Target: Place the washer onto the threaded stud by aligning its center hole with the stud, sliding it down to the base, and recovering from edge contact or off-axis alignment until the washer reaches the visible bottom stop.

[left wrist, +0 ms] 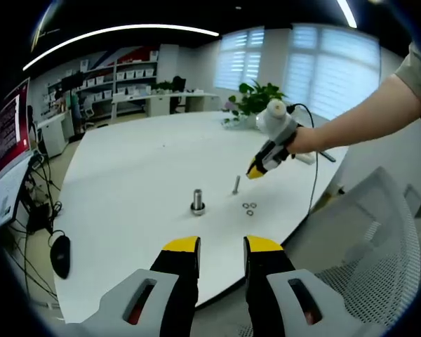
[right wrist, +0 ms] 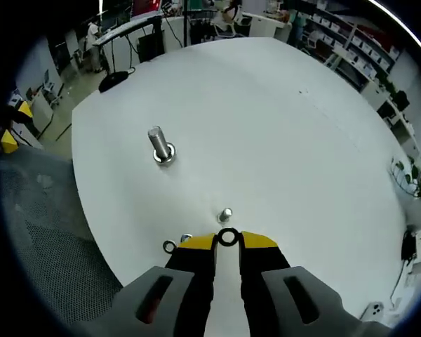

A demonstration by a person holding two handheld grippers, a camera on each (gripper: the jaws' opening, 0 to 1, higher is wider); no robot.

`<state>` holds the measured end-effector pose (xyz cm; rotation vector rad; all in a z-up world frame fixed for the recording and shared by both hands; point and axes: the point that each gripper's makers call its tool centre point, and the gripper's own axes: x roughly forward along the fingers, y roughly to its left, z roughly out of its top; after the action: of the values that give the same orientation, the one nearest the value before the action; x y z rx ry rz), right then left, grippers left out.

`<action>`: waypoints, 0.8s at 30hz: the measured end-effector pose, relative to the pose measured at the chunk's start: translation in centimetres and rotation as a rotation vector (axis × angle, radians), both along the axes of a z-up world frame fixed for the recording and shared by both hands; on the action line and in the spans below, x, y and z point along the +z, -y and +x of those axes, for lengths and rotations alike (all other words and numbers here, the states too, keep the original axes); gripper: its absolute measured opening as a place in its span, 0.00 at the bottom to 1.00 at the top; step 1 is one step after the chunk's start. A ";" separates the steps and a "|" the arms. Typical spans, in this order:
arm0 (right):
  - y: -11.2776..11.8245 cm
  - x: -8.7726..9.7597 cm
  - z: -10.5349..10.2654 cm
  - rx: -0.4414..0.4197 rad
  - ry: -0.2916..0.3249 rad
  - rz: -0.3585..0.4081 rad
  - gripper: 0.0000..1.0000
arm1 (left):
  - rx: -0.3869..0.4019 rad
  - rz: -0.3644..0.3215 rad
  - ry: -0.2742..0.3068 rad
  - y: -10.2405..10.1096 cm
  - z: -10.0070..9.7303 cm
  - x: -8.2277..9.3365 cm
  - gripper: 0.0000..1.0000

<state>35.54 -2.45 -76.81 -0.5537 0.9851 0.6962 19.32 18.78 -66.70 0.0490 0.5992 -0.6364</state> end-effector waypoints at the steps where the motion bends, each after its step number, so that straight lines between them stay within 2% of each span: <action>1: -0.1 0.0 0.1 0.003 0.001 -0.003 0.15 | -0.002 0.000 0.000 0.0 0.0 0.0 0.22; 9: -0.8 -0.5 0.7 0.043 -0.005 -0.025 0.15 | -0.007 0.006 -0.003 0.1 -0.1 -0.1 0.22; 13: -1.2 -0.3 1.5 0.043 -0.009 -0.012 0.15 | -0.001 0.004 0.001 0.0 0.0 0.0 0.21; 24: -1.0 -1.3 1.4 0.052 -0.044 -0.041 0.15 | -0.001 0.015 -0.004 -0.1 0.0 -0.2 0.21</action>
<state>36.96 -1.42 -78.06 -0.6040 1.0306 0.7386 19.28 18.86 -66.87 0.0622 0.6075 -0.6336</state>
